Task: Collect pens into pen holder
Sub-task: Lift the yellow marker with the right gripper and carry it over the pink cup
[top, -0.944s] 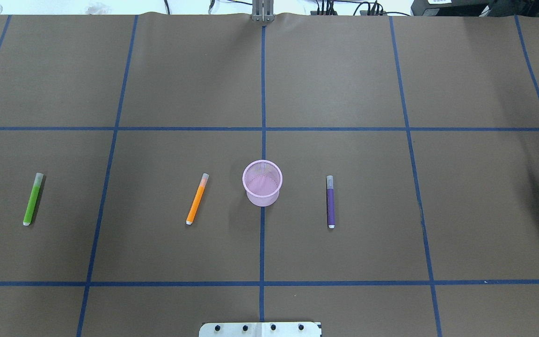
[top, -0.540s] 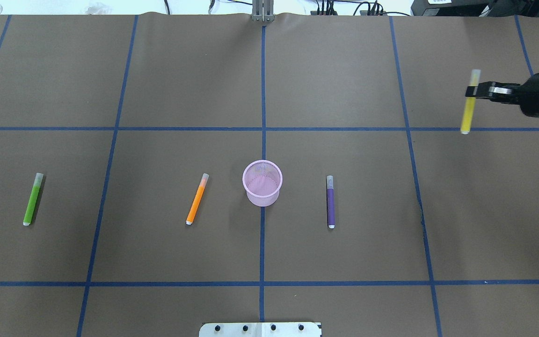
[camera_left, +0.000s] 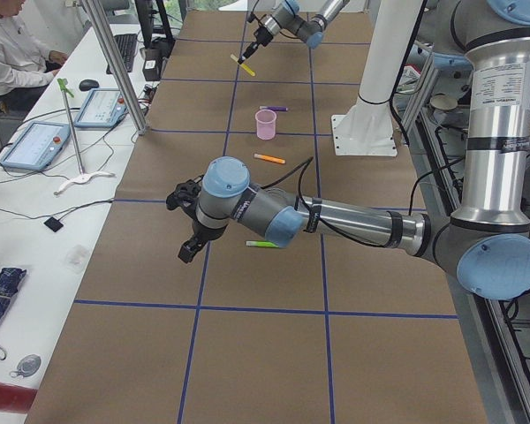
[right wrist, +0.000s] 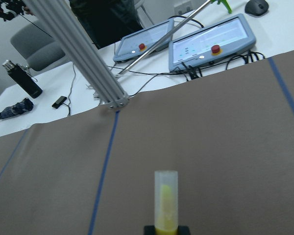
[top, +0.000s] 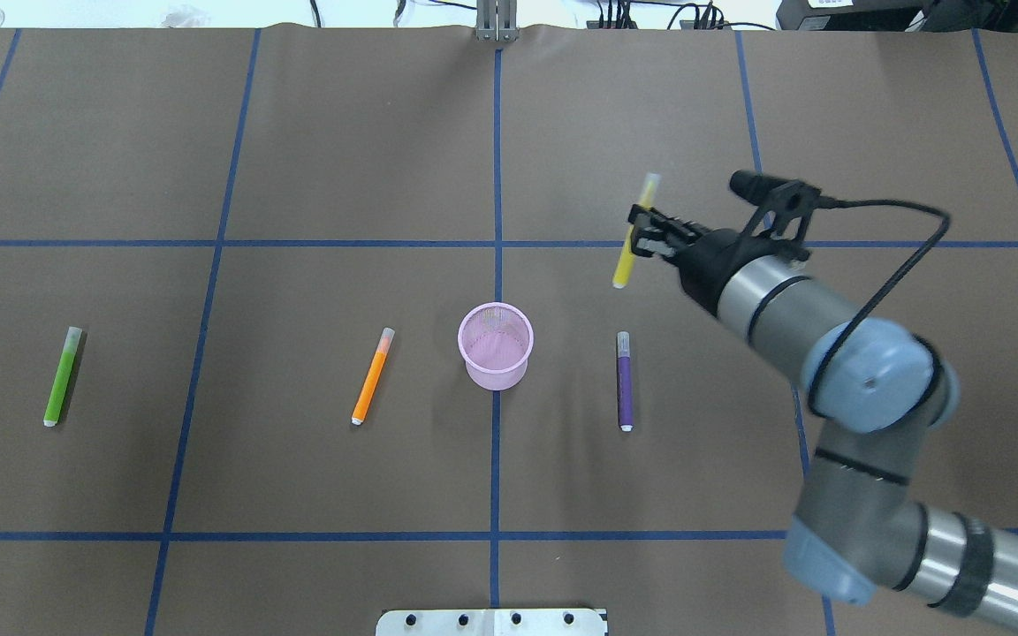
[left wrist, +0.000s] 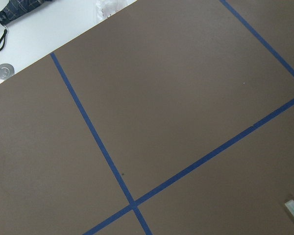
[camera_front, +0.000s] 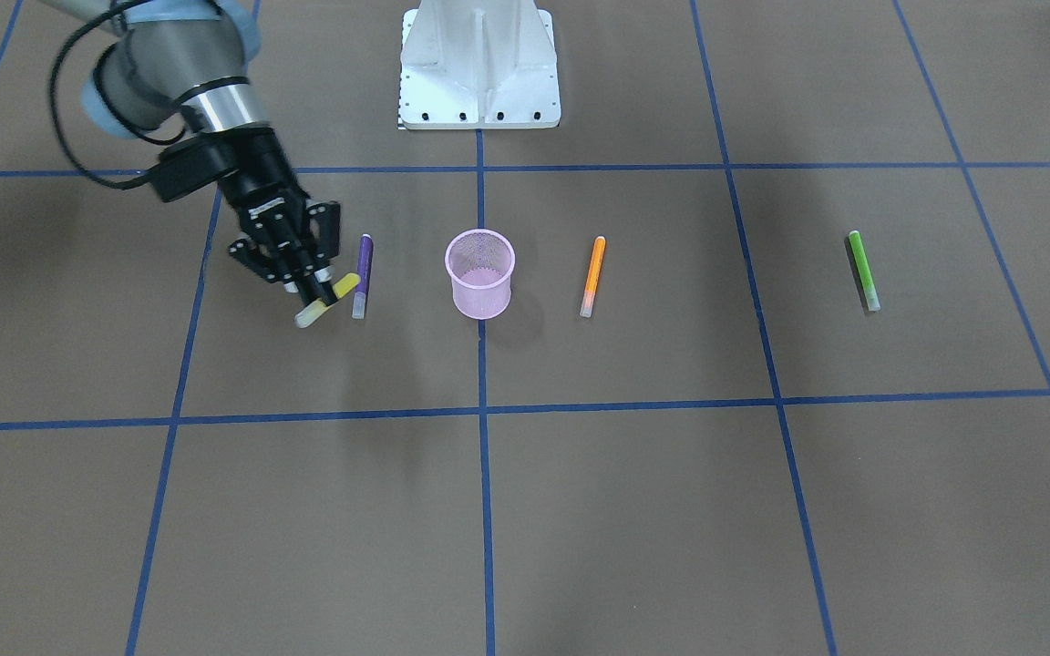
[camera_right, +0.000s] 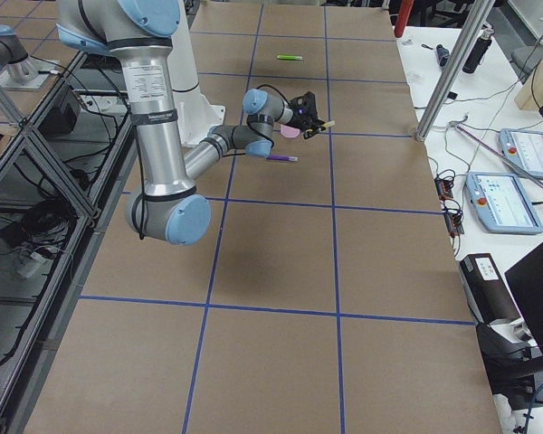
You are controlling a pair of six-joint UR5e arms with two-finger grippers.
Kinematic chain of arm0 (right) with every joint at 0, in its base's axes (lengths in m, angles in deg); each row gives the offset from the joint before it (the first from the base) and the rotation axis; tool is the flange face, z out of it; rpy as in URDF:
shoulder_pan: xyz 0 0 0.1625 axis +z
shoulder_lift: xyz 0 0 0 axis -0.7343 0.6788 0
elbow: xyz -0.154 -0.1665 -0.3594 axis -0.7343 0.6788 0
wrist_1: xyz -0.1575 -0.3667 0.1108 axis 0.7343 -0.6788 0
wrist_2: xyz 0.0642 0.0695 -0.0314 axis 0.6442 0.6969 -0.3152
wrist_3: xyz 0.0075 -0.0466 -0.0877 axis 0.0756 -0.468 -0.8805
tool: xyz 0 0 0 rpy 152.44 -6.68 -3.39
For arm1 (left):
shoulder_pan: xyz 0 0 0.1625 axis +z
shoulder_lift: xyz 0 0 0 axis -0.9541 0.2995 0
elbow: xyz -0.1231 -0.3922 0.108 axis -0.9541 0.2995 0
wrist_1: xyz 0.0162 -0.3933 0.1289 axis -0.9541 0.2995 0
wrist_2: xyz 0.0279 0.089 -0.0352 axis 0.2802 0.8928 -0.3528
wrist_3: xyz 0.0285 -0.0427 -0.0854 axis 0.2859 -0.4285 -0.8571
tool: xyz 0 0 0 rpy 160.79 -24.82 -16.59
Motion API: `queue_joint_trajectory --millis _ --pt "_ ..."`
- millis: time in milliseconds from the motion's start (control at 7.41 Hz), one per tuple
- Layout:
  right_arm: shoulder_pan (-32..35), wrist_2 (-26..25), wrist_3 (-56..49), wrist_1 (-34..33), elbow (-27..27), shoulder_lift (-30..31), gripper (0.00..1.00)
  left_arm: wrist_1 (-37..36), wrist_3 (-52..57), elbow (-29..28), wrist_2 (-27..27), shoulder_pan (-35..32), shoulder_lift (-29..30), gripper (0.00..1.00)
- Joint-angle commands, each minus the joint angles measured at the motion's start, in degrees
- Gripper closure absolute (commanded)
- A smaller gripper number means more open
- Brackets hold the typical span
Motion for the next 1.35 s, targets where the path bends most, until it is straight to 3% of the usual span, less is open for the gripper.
queue_joint_trajectory --millis 0,270,540,1079,1214 --pt "-7.4 -11.0 4.7 -9.7 5.7 -13.8 1.0 0.0 0.0 -0.2 -0.1 0.3 0.1 0.0" --pt "-8.7 -12.2 5.8 -12.5 9.6 -17.9 1.0 0.0 0.0 -0.7 0.0 0.6 0.1 0.0" --pt "-10.7 -14.7 5.5 -12.5 9.3 -16.5 1.0 0.0 0.0 -0.7 0.0 0.6 0.1 0.0" --pt "-10.5 -14.8 4.3 -12.6 8.0 -13.1 1.0 0.0 0.0 -1.1 -0.1 1.0 0.4 0.0" --pt "-11.1 -14.9 4.4 -12.5 8.0 -12.9 0.57 0.0 0.0 -1.1 0.0 1.0 0.5 0.0"
